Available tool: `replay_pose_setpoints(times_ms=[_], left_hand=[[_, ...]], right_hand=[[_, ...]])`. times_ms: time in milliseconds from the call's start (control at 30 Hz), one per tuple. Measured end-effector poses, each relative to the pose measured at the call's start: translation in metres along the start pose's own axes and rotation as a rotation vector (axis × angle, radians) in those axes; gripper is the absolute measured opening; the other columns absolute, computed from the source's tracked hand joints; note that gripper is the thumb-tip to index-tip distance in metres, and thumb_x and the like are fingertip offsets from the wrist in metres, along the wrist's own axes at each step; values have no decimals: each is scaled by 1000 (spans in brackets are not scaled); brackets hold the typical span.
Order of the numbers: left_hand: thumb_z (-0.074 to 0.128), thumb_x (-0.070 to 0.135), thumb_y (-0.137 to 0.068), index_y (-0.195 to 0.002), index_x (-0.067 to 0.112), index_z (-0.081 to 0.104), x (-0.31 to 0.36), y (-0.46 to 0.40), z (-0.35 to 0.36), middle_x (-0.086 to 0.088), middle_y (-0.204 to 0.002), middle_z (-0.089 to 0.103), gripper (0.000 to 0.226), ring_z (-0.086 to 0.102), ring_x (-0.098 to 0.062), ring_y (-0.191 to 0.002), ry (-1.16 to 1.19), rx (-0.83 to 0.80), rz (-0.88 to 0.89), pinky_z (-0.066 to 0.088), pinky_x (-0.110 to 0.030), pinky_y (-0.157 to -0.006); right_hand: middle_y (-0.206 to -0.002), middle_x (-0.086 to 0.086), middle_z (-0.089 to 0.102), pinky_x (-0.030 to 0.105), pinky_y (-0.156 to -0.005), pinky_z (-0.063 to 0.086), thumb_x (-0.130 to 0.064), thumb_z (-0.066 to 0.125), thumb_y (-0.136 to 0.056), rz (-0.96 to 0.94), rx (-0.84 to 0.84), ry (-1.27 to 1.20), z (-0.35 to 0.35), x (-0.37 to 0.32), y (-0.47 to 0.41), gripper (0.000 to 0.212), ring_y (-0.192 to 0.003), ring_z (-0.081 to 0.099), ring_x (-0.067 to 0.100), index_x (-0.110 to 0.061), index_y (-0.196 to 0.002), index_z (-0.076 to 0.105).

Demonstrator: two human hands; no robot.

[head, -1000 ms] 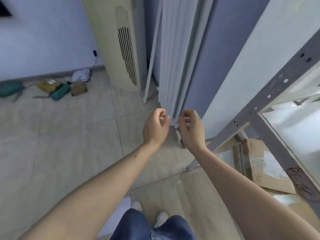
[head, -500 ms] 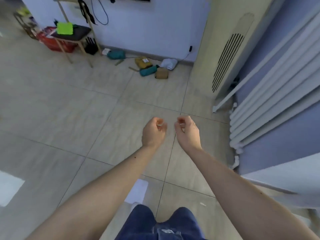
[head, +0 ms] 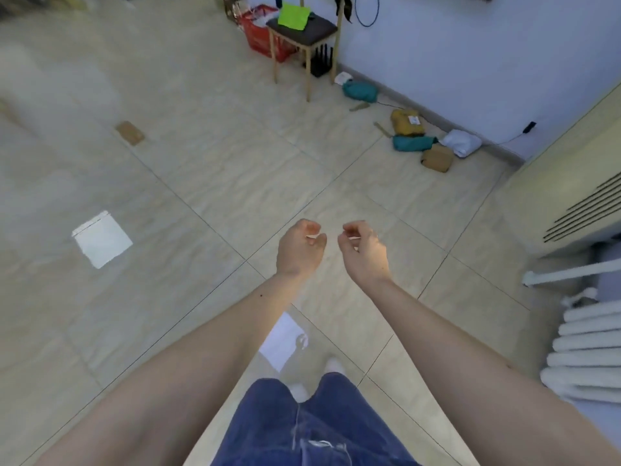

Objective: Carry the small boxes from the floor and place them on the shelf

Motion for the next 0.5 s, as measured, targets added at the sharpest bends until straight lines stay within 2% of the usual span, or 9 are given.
replay_pose_setpoints(times_ms=[133,300,433,500], left_hand=[[62,17,-90,-112,11,66,-14,-41,-51,0,-106,68,23,60,-14,-87,15,106,-38,50,-29,-87],[61,19,-90,-112,13,65,-27,-105,-103,2,-108,67,23,62,-14,-88,59,224,-104,53,-34,-88],[61,19,-91,-114,13,64,-29,-156,-142,2,-110,66,24,62,-14,-91,124,307,-162,52,-32,-88],[61,20,-91,-114,12,64,-31,-179,-160,3,-108,66,25,62,-15,-91,141,346,-189,51,-32,-88]], right_hand=[[-118,2,63,21,-75,39,-20,53,-95,-82,-102,41,55,-39,-38,26,-88,58,12,-10,-119,59],[-116,0,63,33,-88,50,-21,54,-95,-133,-207,18,112,-84,-96,24,-91,60,13,-13,-117,59],[-116,-2,63,27,-85,46,-22,54,-95,-181,-288,48,151,-123,-151,26,-93,60,13,-15,-119,59],[-117,-1,63,30,-87,48,-22,54,-95,-198,-321,47,171,-143,-176,26,-93,59,13,-15,-119,59]])
Point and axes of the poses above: each hand's wrist, its own y-axis away from the middle knuckle, its own z-axis out of the palm, x = y × z, the point moved 8 cm from there along -y, towards the middle knuckle
